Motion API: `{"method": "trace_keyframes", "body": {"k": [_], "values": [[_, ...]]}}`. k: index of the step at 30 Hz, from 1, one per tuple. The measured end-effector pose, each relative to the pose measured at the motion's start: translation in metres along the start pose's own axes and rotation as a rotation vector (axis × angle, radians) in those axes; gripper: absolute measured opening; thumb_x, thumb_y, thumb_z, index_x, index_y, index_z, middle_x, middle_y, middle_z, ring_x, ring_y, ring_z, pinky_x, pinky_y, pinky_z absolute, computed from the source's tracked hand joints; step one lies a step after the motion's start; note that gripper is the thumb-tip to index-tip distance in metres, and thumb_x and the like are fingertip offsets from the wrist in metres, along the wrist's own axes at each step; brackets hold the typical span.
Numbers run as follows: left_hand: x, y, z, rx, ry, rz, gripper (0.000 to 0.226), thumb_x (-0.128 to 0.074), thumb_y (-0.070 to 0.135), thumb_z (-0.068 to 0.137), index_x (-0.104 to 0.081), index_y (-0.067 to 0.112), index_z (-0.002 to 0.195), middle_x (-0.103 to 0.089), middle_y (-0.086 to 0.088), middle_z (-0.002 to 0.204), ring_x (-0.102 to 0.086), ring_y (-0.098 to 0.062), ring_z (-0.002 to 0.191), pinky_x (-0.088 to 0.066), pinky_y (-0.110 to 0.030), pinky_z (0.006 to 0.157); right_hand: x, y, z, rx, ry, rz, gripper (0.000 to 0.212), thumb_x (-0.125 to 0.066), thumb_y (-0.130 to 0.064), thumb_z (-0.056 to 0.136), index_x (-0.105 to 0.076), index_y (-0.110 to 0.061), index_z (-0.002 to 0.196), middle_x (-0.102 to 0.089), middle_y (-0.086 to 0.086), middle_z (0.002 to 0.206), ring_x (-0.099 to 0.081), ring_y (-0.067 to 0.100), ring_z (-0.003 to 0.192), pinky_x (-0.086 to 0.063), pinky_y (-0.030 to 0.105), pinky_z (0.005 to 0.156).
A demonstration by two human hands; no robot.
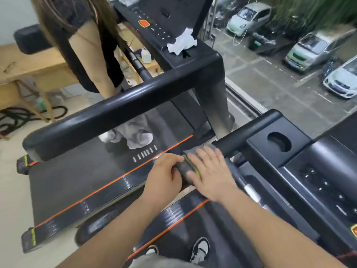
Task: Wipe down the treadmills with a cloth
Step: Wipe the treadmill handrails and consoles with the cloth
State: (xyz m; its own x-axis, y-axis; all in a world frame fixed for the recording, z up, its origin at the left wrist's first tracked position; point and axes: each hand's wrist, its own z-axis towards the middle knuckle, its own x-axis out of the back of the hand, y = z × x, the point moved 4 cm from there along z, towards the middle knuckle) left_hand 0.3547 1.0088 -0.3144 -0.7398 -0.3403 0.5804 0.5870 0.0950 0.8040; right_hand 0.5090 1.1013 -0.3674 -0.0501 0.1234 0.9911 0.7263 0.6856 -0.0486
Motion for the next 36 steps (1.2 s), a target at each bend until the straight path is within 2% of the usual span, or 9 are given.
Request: {"method": "trace_keyframes", "body": {"k": [6,11,14,18,22,24,29,32,36], "values": [[-0.037,0.016,0.01,0.008,-0.021,0.046,0.042,-0.05,-0.003,0.084,-0.07,0.016,0.116,-0.065,0.007,0.115,-0.061,-0.009,0.111,-0.043,-0.015,0.1,0.035,0.13,0.031,-0.321,-0.063,-0.024,0.063,-0.008,-0.059,0.1,-0.03,-0.035,0.155,-0.025,-0.001,0.164,-0.01,0.027,0.153,0.006,0.056,0.124],[-0.044,0.016,0.006,0.058,0.047,0.071,0.043,-0.055,-0.008,0.084,-0.07,0.017,0.115,-0.065,0.01,0.112,-0.06,-0.007,0.108,-0.043,-0.014,0.098,0.027,0.124,0.033,-0.414,0.031,-0.016,0.07,-0.016,-0.05,0.1,-0.046,-0.012,0.15,-0.038,0.017,0.158,-0.024,0.044,0.148,-0.014,0.06,0.122],[-0.043,0.012,0.0,0.099,0.089,0.076,0.044,-0.054,-0.01,0.084,-0.07,0.017,0.114,-0.065,0.01,0.112,-0.06,-0.007,0.109,-0.046,-0.021,0.099,0.023,0.078,0.021,-0.304,0.139,0.026,0.063,-0.031,-0.044,0.101,-0.053,-0.001,0.141,-0.048,0.025,0.149,-0.032,0.051,0.143,-0.024,0.062,0.118],[-0.037,0.011,-0.003,0.132,0.193,0.068,0.044,-0.053,-0.012,0.084,-0.07,0.018,0.111,-0.065,0.01,0.11,-0.061,-0.008,0.108,-0.049,-0.027,0.098,0.011,0.022,0.005,-0.031,0.134,0.015,0.059,-0.035,-0.044,0.103,-0.049,-0.006,0.146,-0.046,0.019,0.151,-0.031,0.045,0.145,-0.019,0.059,0.121],[-0.035,0.013,0.004,0.116,0.166,0.071,0.038,-0.052,-0.003,0.084,-0.07,0.019,0.108,-0.065,0.01,0.109,-0.062,-0.01,0.108,-0.051,-0.032,0.098,0.016,0.044,0.015,0.182,0.095,-0.047,0.057,-0.037,-0.053,0.1,-0.052,-0.016,0.141,-0.053,0.008,0.137,-0.043,0.038,0.132,-0.027,0.053,0.116],[-0.033,0.011,0.004,0.074,0.112,0.11,0.036,-0.049,0.005,0.082,-0.071,0.018,0.107,-0.065,0.009,0.109,-0.062,-0.012,0.107,-0.051,-0.034,0.098,0.025,0.081,0.033,0.095,0.112,-0.058,0.056,-0.033,-0.056,0.099,-0.055,-0.02,0.136,-0.056,0.005,0.127,-0.046,0.036,0.126,-0.027,0.05,0.116],[-0.013,0.001,-0.013,0.034,0.115,0.143,0.038,-0.052,0.004,0.083,-0.072,0.019,0.111,-0.062,0.008,0.12,-0.058,-0.015,0.114,-0.047,-0.03,0.102,0.018,0.141,0.048,-0.312,0.062,-0.058,0.06,-0.026,-0.054,0.1,-0.061,-0.019,0.133,-0.054,0.011,0.139,-0.036,0.038,0.138,-0.025,0.056,0.116],[0.016,-0.015,-0.031,0.073,0.157,0.154,0.038,-0.053,0.002,0.082,-0.071,0.02,0.109,-0.062,0.008,0.121,-0.058,-0.015,0.113,-0.048,-0.029,0.099,0.018,0.103,0.039,-0.369,0.199,0.021,0.052,-0.038,-0.042,0.098,-0.07,-0.006,0.117,-0.062,0.023,0.129,-0.045,0.05,0.131,-0.033,0.064,0.108],[0.054,-0.043,-0.045,0.133,0.192,0.173,0.037,-0.05,0.007,0.081,-0.071,0.021,0.108,-0.062,0.009,0.119,-0.06,-0.018,0.112,-0.05,-0.037,0.098,0.012,0.015,0.021,-0.326,0.321,0.099,0.05,-0.04,-0.039,0.097,-0.068,-0.008,0.124,-0.06,0.021,0.136,-0.04,0.049,0.137,-0.028,0.064,0.114]]}}
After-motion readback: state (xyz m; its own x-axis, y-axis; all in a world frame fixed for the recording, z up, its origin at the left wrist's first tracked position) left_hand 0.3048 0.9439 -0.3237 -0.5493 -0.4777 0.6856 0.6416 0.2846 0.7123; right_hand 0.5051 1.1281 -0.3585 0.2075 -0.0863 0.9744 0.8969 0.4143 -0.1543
